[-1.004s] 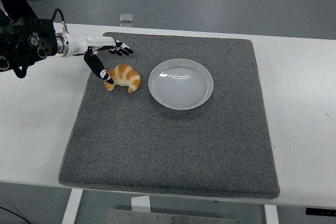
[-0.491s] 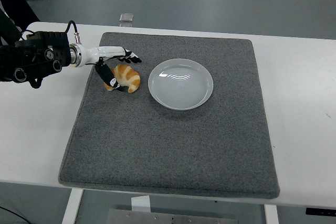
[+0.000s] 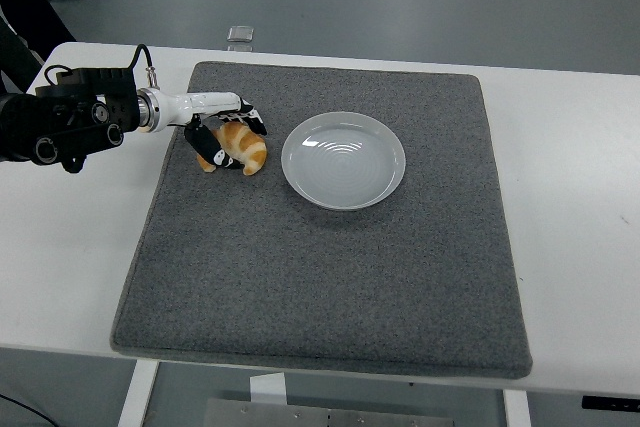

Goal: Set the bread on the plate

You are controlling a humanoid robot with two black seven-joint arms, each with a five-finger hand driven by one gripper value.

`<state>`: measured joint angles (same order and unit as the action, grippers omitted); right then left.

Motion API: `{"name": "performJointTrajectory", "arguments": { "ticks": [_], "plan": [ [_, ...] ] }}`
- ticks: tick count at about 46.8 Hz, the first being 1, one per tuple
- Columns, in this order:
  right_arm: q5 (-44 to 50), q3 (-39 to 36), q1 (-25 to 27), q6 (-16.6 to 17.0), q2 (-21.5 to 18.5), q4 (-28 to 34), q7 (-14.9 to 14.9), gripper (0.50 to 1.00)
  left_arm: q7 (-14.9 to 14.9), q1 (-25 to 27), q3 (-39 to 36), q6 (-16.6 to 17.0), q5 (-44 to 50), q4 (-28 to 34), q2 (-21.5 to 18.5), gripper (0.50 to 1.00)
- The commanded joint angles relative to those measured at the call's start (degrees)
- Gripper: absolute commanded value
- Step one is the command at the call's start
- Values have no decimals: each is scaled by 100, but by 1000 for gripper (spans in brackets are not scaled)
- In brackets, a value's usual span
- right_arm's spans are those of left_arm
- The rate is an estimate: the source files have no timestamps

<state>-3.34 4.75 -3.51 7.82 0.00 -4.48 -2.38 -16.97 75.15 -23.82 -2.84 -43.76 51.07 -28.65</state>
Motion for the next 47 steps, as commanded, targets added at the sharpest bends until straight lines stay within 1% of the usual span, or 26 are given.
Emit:
{"name": "performJointTrajectory", "arguments": {
  "ticks": [1,4,7,9,16,20,24,25,27,29,34,38,47],
  "plan": [
    [0,0,0,0,0,0,0,952,-8,-44,0,38,-9,0,0,780],
    [0,0,0,0,0,0,0,952,-8,-71,0,47,-27,0,26,774],
    [0,0,0,0,0,0,0,952,-17,-97,0,47,-53,0,44,750],
    [0,0,0,0,0,0,0,952,-35,-106,0,55,-53,0,44,746],
    [0,0,0,0,0,0,0,954,-61,-123,-9,91,-53,0,44,748],
    [0,0,0,0,0,0,0,952,-96,-124,-9,99,-53,0,44,739],
    [0,0,0,0,0,0,0,952,-131,-124,-26,108,-62,0,52,699],
    [0,0,0,0,0,0,0,952,-140,-124,-35,117,-62,0,52,681],
    [0,0,0,0,0,0,0,954,-140,-124,-53,126,-62,0,52,647],
    [0,0,0,0,0,0,0,952,-149,-124,-53,134,-79,0,52,602],
    [0,0,0,0,0,0,0,952,-228,-124,-96,257,-220,0,52,500],
    [0,0,0,0,0,0,0,952,-289,-124,-140,328,-317,0,52,500],
    [0,0,0,0,0,0,0,952,-307,-88,-132,407,-317,-44,52,500]
  ]
}}
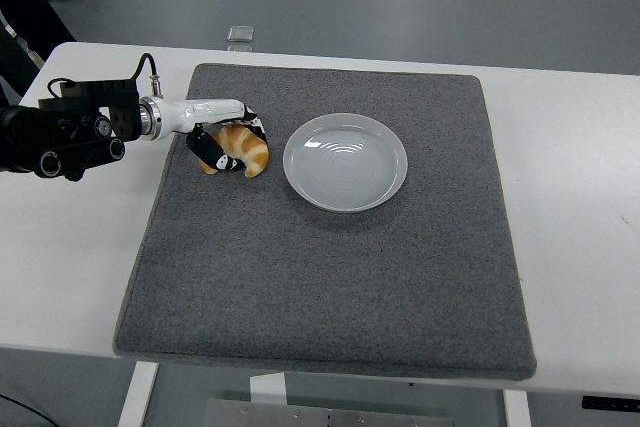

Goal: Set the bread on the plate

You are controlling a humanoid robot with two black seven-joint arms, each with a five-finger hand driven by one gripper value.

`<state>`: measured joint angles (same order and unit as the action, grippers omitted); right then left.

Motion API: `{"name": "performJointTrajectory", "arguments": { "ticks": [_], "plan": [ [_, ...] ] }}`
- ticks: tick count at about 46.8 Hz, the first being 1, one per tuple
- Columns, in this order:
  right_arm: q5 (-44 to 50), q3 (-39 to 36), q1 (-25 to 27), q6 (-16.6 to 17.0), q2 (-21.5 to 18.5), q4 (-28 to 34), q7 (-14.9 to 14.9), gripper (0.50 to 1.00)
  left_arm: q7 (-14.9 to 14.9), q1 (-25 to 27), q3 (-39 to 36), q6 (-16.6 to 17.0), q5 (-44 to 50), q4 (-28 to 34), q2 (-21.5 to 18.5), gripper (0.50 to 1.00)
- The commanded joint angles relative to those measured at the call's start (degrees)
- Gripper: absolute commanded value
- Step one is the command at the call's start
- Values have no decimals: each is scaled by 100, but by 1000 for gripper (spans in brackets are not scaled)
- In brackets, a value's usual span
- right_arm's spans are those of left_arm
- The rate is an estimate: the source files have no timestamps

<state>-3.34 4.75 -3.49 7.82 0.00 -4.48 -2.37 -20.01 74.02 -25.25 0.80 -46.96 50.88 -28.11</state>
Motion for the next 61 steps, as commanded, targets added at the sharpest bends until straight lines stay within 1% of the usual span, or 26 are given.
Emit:
{"name": "performJointTrajectory", "arguments": {
  "ticks": [1,13,19,32,45,54,61],
  "plan": [
    [0,0,-2,0,0,0,0,952,-3,25,11,52,3,-26,-10,500],
    [0,0,-2,0,0,0,0,952,-74,78,29,166,3,-17,-10,500],
    [0,0,-2,0,0,0,0,952,-144,244,38,175,20,27,-28,500],
    [0,0,-2,0,0,0,0,952,-205,956,73,140,108,80,-177,500],
    [0,0,-2,0,0,0,0,952,-197,1756,73,78,117,291,-450,500],
    [0,0,-2,0,0,0,0,952,-205,2073,82,70,108,352,-432,500],
    [0,0,-2,0,0,0,0,954,-197,2143,222,78,91,343,-327,500]
  ]
}}
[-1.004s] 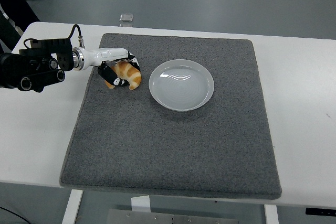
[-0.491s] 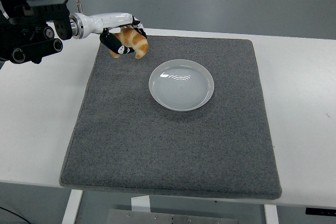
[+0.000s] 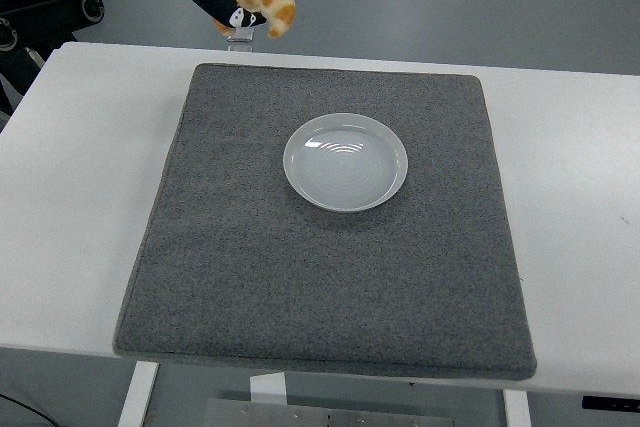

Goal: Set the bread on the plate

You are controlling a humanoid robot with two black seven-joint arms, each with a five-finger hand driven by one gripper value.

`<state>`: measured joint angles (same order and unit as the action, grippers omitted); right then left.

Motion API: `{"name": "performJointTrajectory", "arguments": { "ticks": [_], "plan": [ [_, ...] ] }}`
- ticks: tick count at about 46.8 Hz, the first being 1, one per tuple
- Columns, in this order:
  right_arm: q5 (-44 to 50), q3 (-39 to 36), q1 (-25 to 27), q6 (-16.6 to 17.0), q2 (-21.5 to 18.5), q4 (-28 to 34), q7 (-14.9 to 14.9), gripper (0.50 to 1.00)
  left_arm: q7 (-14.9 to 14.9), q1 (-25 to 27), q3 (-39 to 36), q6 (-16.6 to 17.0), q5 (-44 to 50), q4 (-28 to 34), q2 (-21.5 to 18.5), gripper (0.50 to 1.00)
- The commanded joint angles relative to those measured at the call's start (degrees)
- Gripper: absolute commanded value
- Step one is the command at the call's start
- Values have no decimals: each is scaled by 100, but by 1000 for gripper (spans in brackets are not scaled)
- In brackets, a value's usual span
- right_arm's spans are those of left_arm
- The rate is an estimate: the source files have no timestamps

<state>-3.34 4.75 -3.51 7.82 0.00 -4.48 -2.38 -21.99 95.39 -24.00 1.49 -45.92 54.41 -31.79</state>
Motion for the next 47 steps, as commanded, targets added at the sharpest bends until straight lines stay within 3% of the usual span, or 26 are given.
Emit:
{"name": "performJointTrajectory", "arguments": {
  "ticks": [1,14,27,36,47],
  "plan": [
    [0,0,0,0,0,0,0,952,1,-3,141,9,-31,-9,76,500],
    [0,0,0,0,0,0,0,952,19,-82,291,105,-22,-97,1033,500],
    [0,0,0,0,0,0,0,952,28,-249,247,88,-101,-765,2079,500],
    [0,0,0,0,0,0,0,952,54,-582,194,70,-189,-1037,2484,500],
    [0,0,0,0,0,0,0,952,63,-1057,36,79,-558,-1143,2555,500]
  ]
}}
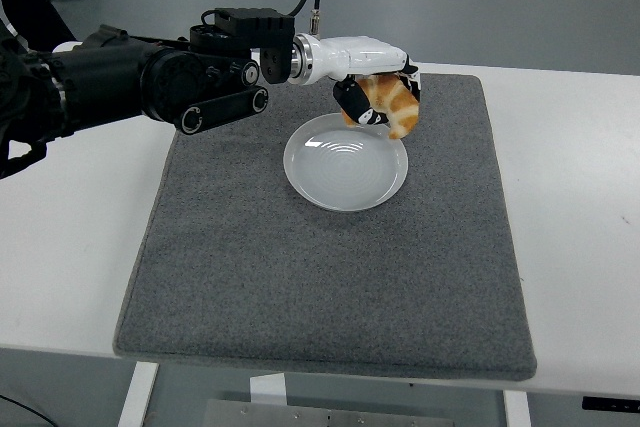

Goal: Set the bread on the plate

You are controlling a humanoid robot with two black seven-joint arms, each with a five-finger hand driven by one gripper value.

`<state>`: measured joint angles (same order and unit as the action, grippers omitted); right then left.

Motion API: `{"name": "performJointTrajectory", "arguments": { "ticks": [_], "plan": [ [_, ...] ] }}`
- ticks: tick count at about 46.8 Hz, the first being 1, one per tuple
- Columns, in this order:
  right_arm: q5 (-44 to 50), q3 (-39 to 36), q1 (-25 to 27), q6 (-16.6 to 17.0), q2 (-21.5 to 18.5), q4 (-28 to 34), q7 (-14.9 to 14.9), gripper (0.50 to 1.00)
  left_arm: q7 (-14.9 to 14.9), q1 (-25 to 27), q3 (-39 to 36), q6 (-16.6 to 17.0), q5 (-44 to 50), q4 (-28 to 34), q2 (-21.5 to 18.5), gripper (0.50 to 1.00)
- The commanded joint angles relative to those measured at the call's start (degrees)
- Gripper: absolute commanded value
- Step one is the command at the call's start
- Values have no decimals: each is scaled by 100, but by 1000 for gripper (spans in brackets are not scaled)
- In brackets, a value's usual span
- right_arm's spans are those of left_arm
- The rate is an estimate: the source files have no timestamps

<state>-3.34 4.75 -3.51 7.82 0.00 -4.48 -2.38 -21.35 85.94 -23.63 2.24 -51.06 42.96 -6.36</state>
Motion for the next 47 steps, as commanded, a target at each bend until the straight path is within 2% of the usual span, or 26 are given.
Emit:
{"name": "performJointTrajectory", "arguments": {
  "ticks": [1,21,47],
  "plan": [
    [0,0,0,0,0,0,1,952,8,-147,-10,5,-62,-6,3,500],
    [0,0,0,0,0,0,1,952,8,-674,-54,22,-343,-200,12,500],
    [0,0,0,0,0,0,1,952,8,-877,-54,66,-511,-270,3,500]
  ]
}}
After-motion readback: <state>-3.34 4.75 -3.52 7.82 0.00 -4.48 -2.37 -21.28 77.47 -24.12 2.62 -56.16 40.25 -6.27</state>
